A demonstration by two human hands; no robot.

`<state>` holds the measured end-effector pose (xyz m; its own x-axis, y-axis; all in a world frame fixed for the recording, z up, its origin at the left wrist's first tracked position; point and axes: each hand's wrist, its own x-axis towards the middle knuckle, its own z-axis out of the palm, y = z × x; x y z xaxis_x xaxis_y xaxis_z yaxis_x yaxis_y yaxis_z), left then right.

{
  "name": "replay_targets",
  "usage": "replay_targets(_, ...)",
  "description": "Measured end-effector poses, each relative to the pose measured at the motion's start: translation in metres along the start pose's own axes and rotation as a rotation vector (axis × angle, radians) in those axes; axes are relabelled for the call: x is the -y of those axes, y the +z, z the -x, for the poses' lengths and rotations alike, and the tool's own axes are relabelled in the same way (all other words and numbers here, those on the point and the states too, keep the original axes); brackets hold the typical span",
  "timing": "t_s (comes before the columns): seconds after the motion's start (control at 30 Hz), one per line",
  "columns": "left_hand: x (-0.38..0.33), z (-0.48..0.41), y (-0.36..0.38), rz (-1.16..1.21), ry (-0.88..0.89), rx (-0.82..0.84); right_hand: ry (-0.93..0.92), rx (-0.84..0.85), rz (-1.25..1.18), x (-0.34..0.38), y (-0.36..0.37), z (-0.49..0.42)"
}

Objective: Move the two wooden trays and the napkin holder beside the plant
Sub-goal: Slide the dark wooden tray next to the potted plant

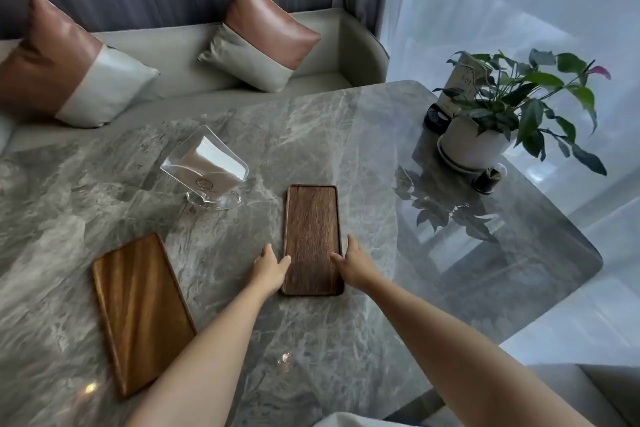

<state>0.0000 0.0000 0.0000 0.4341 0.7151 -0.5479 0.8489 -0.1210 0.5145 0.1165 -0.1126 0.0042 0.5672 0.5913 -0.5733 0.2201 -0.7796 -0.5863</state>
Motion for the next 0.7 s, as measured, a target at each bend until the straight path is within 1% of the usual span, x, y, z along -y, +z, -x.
replay_targets(0.07,-0.002,0.000,0.001,0.011,-0.001,0.019,0.010,-0.026,-0.045,0.002,-0.002,-0.001)
replay_targets(0.17,-0.002,-0.001,0.005,0.015,-0.006,0.037,0.049,-0.014,-0.138,0.005,-0.003,-0.002)
replay_targets(0.37,-0.001,-0.007,0.005,0.027,-0.042,0.058,0.144,0.042,-0.125,-0.003,0.000,-0.019)
replay_targets(0.47,-0.001,-0.007,0.005,0.026,-0.049,0.058,0.156,0.059,-0.093,-0.006,-0.001,-0.021)
replay_targets(0.7,0.002,-0.010,0.008,-0.010,-0.027,0.039,0.129,0.038,-0.143,-0.007,-0.003,-0.025)
